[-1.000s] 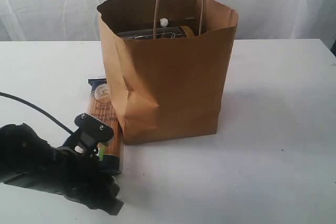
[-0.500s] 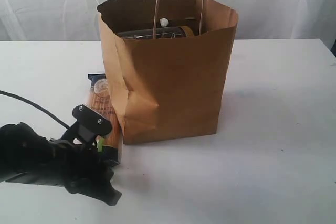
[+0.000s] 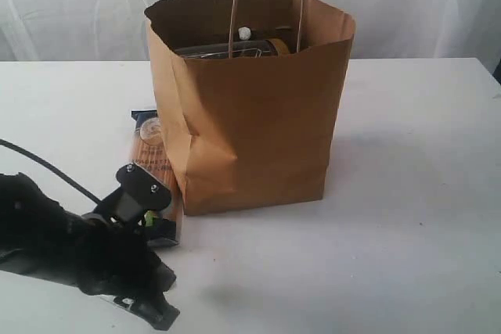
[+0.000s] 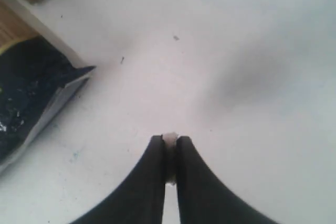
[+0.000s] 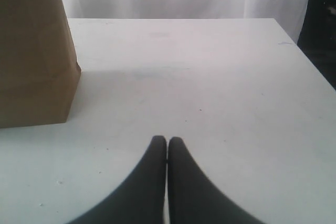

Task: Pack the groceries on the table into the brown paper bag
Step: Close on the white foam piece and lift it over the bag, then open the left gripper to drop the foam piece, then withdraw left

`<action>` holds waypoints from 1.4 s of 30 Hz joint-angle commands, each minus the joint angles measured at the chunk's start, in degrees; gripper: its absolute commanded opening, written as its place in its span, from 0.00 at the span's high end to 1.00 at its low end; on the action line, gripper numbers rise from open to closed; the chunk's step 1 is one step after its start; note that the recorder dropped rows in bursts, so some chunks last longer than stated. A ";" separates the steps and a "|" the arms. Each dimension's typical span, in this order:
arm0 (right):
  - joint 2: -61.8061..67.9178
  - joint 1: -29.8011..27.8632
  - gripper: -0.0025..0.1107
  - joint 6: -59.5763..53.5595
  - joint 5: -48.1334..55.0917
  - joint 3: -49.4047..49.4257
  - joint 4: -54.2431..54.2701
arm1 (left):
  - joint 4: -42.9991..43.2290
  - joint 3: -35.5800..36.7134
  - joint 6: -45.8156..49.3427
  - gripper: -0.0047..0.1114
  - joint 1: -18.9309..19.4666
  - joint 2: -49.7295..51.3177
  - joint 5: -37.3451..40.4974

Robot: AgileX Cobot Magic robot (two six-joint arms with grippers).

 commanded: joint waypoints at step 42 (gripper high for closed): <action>-0.11 0.20 0.98 -0.09 -0.55 0.13 -0.06 | 26.49 -28.34 -15.48 0.49 0.09 -3.30 -20.86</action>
